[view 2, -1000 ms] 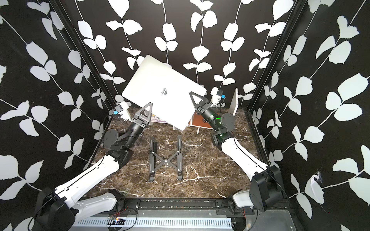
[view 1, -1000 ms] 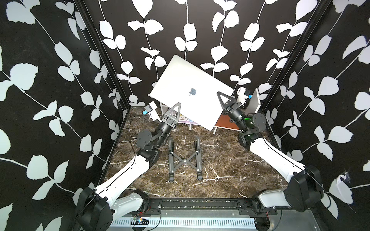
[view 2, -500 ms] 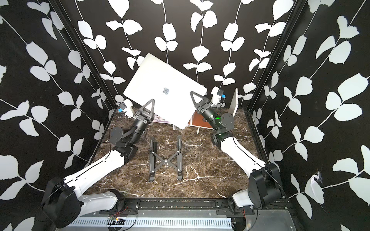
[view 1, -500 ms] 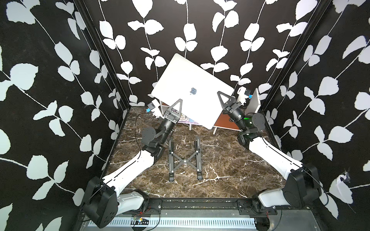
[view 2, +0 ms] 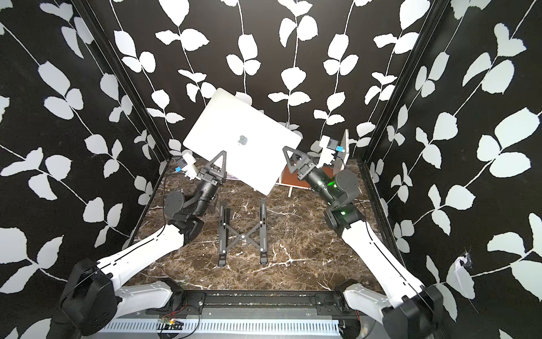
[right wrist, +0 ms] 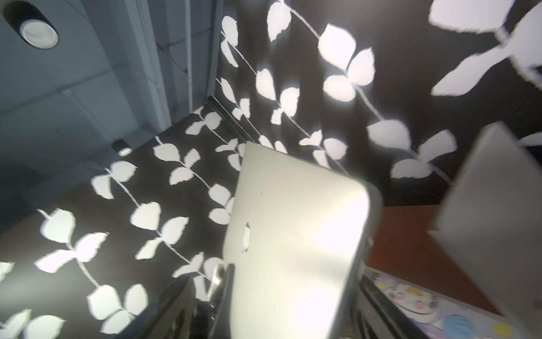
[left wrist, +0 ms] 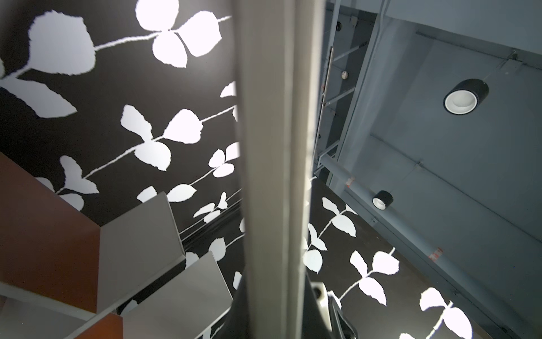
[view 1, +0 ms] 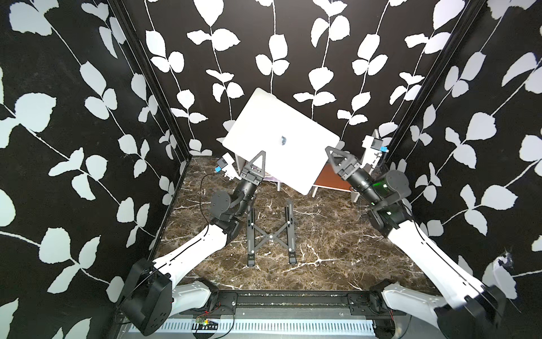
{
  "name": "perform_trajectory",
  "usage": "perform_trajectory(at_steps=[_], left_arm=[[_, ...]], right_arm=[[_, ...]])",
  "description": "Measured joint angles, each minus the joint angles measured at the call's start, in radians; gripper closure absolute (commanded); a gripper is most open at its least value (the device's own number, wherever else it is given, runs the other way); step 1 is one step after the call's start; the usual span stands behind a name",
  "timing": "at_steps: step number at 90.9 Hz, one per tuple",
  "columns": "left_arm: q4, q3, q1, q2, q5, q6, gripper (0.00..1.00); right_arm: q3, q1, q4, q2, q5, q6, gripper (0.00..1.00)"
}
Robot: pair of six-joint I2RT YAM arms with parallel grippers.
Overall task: Close the laptop lid and set it aside
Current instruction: Pick up the laptop from the computer stand, then place the laptop on the shelf.
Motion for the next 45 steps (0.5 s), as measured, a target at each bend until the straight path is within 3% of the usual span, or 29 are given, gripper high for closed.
perform_trajectory(at_steps=[20,45], left_arm=[[0.006,-0.017,0.049,0.032,-0.138,-0.019,1.00],[0.055,0.031,0.060,0.198,-0.208,-0.078,1.00]], right_arm=[[-0.056,-0.042,-0.204,-0.187,0.166,-0.224,0.13],[-0.076,-0.048,-0.301,-0.200,0.211,-0.294,0.13]])
